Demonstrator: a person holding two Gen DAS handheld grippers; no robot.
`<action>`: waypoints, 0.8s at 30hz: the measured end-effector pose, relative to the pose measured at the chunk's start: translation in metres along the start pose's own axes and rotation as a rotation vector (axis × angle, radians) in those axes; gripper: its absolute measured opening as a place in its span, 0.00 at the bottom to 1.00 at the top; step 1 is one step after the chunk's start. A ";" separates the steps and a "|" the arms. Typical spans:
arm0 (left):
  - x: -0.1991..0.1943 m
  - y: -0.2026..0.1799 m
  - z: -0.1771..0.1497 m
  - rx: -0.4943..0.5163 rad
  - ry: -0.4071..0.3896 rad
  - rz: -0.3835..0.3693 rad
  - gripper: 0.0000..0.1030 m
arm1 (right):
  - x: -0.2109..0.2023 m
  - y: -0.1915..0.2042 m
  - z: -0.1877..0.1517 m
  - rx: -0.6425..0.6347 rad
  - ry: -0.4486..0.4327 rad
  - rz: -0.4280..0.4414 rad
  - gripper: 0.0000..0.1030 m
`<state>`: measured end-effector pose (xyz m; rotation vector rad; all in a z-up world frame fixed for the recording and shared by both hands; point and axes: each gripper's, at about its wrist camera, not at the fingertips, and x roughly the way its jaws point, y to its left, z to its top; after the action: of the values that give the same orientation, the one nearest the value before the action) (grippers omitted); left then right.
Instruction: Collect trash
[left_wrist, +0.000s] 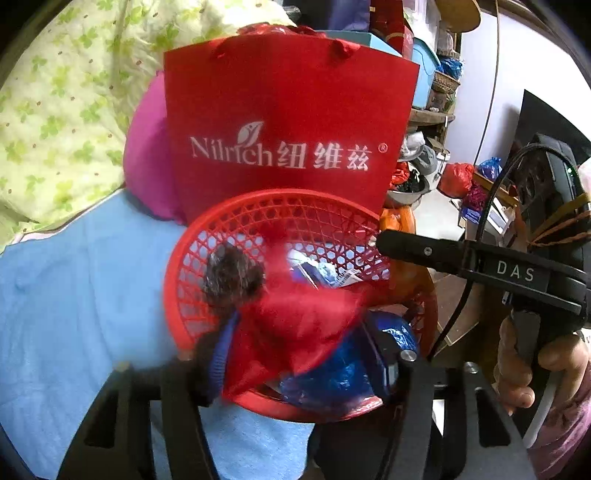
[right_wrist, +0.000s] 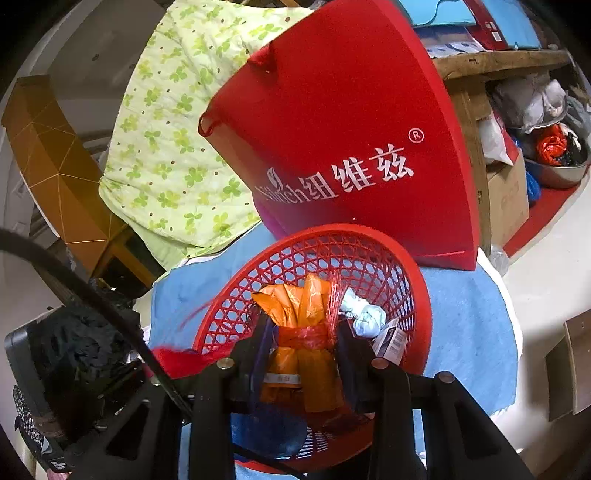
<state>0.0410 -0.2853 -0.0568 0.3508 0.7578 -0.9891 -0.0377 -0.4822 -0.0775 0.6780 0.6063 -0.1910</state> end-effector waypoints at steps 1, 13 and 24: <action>-0.002 0.002 0.000 -0.005 -0.005 0.001 0.62 | 0.000 -0.001 0.000 0.006 0.000 0.001 0.37; -0.050 0.024 -0.018 -0.053 -0.106 0.026 0.73 | -0.031 0.010 -0.007 -0.027 -0.084 -0.013 0.60; -0.096 0.013 -0.034 -0.023 -0.168 0.185 0.90 | -0.073 0.069 -0.028 -0.240 -0.112 -0.101 0.60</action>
<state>0.0065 -0.1995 -0.0132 0.3075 0.5738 -0.8237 -0.0853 -0.4128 -0.0156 0.4028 0.5459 -0.2438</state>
